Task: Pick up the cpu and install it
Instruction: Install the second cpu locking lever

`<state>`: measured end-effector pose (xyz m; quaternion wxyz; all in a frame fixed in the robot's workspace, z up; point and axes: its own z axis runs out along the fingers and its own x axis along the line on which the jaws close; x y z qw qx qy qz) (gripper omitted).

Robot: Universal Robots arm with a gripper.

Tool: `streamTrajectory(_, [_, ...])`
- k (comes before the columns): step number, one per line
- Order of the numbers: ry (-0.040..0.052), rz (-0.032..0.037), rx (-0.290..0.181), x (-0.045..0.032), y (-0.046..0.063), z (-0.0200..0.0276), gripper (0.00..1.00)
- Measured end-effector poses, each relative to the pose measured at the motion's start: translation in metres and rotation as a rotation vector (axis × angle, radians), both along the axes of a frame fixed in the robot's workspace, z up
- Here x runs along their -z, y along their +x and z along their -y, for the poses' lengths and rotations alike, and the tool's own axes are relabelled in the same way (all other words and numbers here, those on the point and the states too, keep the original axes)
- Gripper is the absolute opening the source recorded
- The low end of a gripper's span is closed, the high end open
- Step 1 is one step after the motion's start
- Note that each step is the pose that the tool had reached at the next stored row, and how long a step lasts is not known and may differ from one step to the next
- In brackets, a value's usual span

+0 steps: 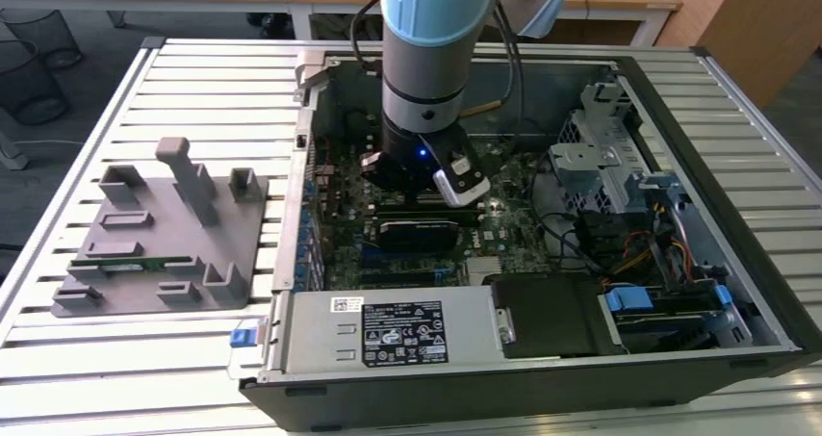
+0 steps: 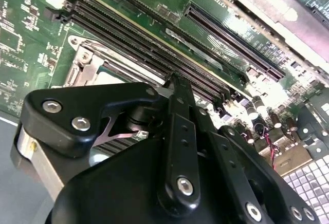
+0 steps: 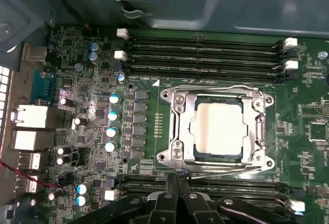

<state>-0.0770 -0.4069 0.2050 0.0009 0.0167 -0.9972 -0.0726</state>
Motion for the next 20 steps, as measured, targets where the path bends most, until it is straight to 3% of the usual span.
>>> streamTrajectory(12, [0.0194,0.0,0.0,0.008,-0.0061,0.0,0.11])
streamTrajectory(20, [0.0357,0.0001,0.0,0.0085,-0.0065,0.0002,0.11])
